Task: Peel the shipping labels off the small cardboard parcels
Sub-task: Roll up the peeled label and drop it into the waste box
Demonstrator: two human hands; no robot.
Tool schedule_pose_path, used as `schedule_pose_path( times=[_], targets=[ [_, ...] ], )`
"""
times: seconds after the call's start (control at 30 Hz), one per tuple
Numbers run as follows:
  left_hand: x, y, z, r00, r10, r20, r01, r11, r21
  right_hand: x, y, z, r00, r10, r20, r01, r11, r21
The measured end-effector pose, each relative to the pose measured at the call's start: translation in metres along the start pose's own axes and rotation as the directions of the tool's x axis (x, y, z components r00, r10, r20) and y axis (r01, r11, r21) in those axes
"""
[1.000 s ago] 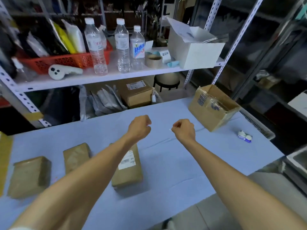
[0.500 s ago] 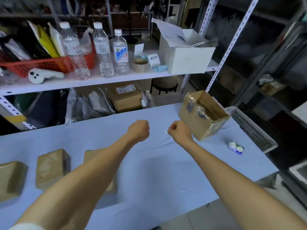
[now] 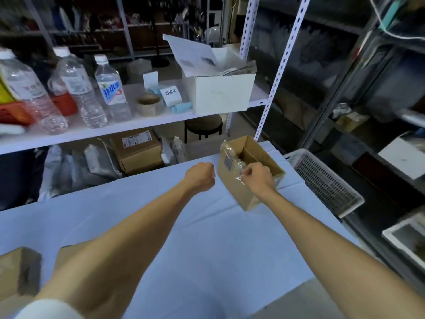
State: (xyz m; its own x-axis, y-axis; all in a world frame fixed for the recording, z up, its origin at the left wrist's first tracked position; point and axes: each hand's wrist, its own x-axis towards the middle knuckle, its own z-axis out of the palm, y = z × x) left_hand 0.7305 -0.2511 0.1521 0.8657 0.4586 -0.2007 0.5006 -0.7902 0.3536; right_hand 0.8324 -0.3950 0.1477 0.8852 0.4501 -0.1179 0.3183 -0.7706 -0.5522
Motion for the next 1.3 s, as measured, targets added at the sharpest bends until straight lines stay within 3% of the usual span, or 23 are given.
schedule_pose_path(
  times=[0.4,0.7,0.9,1.03,1.3],
  targets=[
    [0.059,0.056,0.008,0.997,-0.077,-0.032,0.077,0.997,0.012,0.092,0.039,-0.024,1.0,0.016,-0.026,-0.015,0.998,0.067],
    [0.055,0.053,-0.001,0.995,-0.099,-0.015,0.099,0.995,0.003,0.102,0.036,-0.024,0.998,-0.047,-0.036,0.046,0.998,-0.046],
    [0.04,0.038,-0.007,0.987,-0.16,-0.016,0.159,0.987,-0.019,0.09,0.012,-0.012,0.985,-0.147,0.089,0.154,0.985,-0.075],
    [0.016,0.015,-0.015,0.976,-0.216,-0.032,0.215,0.976,-0.016,0.069,-0.031,0.011,0.937,-0.273,0.218,0.296,0.952,-0.076],
    [-0.067,-0.098,-0.029,0.908,-0.412,-0.077,0.409,0.911,-0.046,-0.001,-0.121,0.07,0.826,-0.408,0.388,0.475,0.875,-0.09]
  ],
)
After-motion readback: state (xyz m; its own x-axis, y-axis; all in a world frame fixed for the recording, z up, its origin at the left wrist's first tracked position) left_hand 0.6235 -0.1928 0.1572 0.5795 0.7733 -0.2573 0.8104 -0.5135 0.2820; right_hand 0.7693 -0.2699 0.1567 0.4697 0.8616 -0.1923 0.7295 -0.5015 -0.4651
